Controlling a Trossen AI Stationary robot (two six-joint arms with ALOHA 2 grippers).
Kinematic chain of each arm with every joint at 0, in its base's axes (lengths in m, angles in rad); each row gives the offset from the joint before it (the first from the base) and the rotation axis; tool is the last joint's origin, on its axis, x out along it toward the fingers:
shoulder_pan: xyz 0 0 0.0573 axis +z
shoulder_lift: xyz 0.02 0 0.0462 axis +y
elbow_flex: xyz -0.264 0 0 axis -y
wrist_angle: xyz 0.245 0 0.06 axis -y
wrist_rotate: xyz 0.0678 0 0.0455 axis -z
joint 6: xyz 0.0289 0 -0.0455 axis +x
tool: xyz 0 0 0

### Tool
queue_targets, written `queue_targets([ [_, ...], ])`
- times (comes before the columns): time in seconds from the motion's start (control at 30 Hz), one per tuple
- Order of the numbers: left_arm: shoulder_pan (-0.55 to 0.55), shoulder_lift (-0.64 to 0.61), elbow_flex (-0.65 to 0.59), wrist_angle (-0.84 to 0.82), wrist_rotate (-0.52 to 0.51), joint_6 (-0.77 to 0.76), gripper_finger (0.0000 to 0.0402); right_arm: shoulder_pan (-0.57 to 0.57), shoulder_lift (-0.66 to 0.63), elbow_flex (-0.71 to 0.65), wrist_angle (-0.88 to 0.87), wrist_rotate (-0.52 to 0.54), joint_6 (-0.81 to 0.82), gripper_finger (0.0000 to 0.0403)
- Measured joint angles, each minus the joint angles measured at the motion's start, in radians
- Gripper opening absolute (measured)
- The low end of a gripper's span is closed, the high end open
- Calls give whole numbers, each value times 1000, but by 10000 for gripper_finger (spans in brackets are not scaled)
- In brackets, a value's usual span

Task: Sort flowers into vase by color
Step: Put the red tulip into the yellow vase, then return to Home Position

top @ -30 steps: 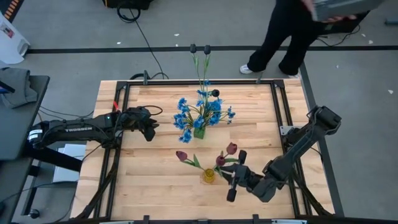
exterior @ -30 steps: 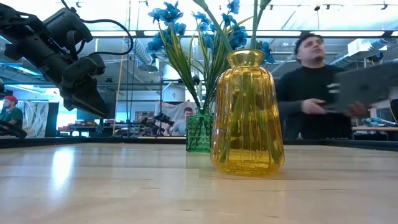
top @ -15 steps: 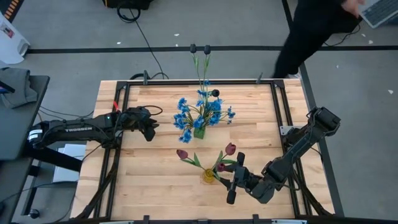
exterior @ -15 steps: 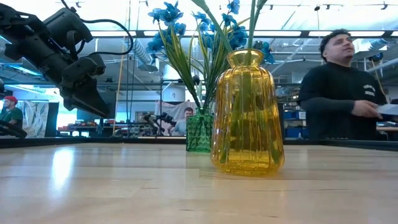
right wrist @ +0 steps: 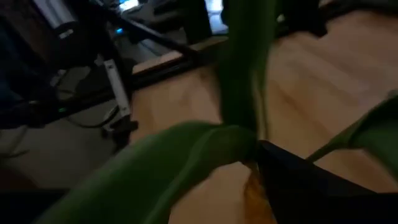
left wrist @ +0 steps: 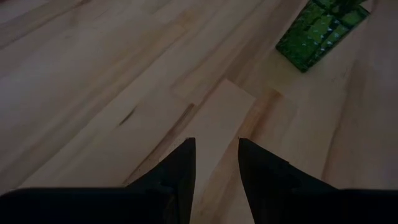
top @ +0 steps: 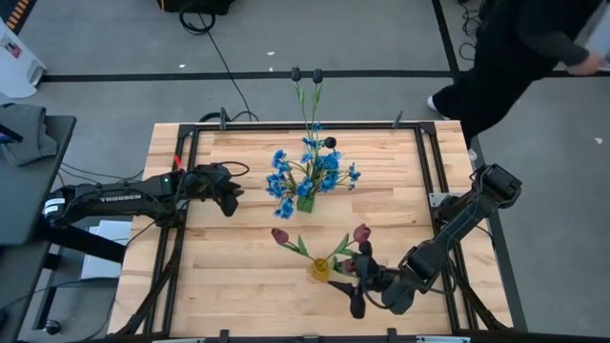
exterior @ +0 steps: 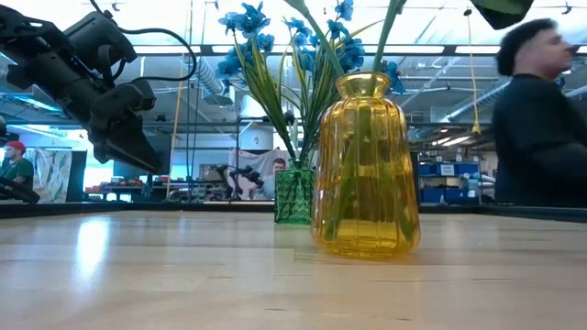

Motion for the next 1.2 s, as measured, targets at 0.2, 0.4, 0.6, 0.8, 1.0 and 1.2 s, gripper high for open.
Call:
queue_targets([
  [0.2, 0, 0, 0, 0, 28, -1, 127, 0, 0, 0, -2, -151, 67, 223],
  [0.4, 0, 0, 0, -1, 30, -1, 127, 0, 0, 0, -61, -257, 156, 222],
  [0.6, 0, 0, 0, -2, 31, -1, 127, 0, -2, 0, -62, -292, 170, 222],
  [0.8, 0, 0, 0, -6, 31, -1, 127, -1, -28, 0, -148, -381, 182, 222],
  [1.0, 0, 0, 0, -52, 51, 8, 127, 0, -89, 0, -279, -455, 220, 222],
  [1.2, 0, -1, 0, -52, 147, 6, 127, 2, -177, 0, -417, -467, 298, 222],
])
